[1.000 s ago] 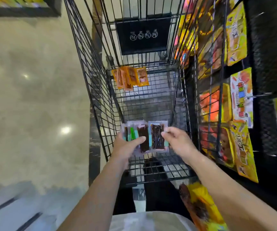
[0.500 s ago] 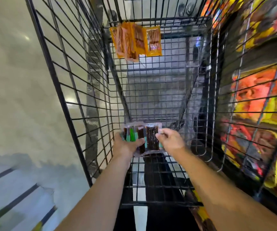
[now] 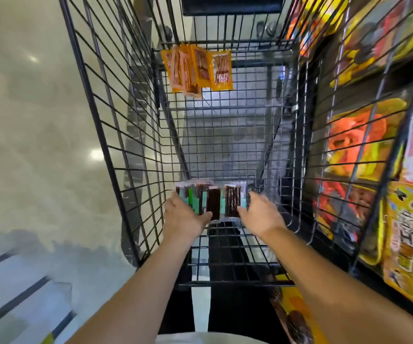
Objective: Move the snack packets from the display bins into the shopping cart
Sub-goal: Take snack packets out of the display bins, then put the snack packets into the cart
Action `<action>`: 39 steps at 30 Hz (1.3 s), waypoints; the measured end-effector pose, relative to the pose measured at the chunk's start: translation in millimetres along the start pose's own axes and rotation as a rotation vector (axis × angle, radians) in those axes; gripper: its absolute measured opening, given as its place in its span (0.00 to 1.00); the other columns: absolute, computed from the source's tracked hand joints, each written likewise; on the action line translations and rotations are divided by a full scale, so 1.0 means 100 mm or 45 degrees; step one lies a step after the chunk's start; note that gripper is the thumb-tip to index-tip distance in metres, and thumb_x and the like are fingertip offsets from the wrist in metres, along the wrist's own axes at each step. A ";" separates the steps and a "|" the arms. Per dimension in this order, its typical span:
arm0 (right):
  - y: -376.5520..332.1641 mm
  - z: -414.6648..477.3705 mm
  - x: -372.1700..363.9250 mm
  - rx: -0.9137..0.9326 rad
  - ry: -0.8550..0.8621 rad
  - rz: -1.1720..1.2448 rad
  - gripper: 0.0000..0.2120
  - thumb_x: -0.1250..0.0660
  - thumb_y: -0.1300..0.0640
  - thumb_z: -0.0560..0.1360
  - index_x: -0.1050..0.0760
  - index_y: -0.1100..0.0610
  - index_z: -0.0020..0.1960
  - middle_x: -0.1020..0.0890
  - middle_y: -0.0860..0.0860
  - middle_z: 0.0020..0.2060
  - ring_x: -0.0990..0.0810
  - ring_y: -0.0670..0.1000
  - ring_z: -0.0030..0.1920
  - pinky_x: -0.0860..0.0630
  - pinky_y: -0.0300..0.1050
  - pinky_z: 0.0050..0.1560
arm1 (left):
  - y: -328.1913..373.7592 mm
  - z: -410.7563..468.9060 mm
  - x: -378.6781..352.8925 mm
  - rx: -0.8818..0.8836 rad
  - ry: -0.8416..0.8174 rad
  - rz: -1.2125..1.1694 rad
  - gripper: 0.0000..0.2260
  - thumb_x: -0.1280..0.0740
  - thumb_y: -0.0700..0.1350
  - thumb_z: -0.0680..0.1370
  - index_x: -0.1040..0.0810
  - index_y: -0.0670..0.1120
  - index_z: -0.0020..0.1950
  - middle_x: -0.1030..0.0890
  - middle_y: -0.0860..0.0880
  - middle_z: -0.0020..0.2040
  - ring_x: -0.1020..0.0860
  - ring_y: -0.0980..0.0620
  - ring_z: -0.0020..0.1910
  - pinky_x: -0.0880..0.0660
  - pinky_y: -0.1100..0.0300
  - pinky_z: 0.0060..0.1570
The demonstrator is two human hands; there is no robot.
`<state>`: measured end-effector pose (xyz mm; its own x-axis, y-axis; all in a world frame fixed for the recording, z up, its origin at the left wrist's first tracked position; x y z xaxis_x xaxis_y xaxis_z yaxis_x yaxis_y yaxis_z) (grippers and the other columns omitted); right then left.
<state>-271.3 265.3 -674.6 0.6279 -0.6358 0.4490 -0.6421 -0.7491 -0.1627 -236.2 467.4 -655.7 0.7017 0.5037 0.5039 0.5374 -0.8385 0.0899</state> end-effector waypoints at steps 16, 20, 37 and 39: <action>-0.62 -2.66 0.81 0.171 0.742 -0.495 0.28 0.41 0.40 0.82 0.35 0.56 0.76 0.27 0.55 0.70 0.28 0.59 0.68 0.30 0.55 0.67 | 0.16 -2.17 1.58 -0.851 0.493 0.800 0.20 0.35 0.59 0.81 0.24 0.49 0.68 0.20 0.49 0.63 0.22 0.47 0.63 0.23 0.48 0.64; -0.72 -3.49 0.81 0.132 0.936 -0.440 0.26 0.37 0.40 0.79 0.30 0.54 0.72 0.25 0.54 0.68 0.26 0.58 0.66 0.30 0.54 0.65 | -0.03 -2.80 2.02 -1.024 0.638 0.895 0.20 0.39 0.60 0.84 0.26 0.50 0.71 0.22 0.50 0.68 0.23 0.47 0.67 0.25 0.48 0.67; 0.48 -5.58 0.64 -0.334 1.422 0.044 0.27 0.27 0.44 0.75 0.23 0.59 0.68 0.19 0.56 0.63 0.21 0.61 0.62 0.23 0.58 0.62 | 0.71 -4.75 1.61 -1.857 0.788 1.091 0.28 0.38 0.61 0.83 0.31 0.50 0.80 0.28 0.52 0.79 0.31 0.50 0.78 0.35 0.49 0.79; 0.86 -5.67 0.60 -0.432 1.441 0.105 0.27 0.29 0.44 0.77 0.24 0.59 0.70 0.20 0.56 0.64 0.21 0.62 0.62 0.25 0.58 0.62 | 0.88 -4.97 1.33 -1.945 0.766 1.118 0.27 0.36 0.60 0.83 0.29 0.49 0.79 0.28 0.50 0.78 0.31 0.48 0.78 0.34 0.49 0.78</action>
<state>-538.3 268.9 -163.3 -0.0581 -0.0257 0.9980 -0.8535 -0.5173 -0.0630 -328.2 357.0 -154.1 0.0881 0.0311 0.9956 -0.9144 -0.3939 0.0932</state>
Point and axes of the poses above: each hand's wrist, its own z-axis towards the middle knuckle, its own x-axis out of the back of the hand, y = z × x, the point moved 5 cm from there along z, towards the middle knuckle
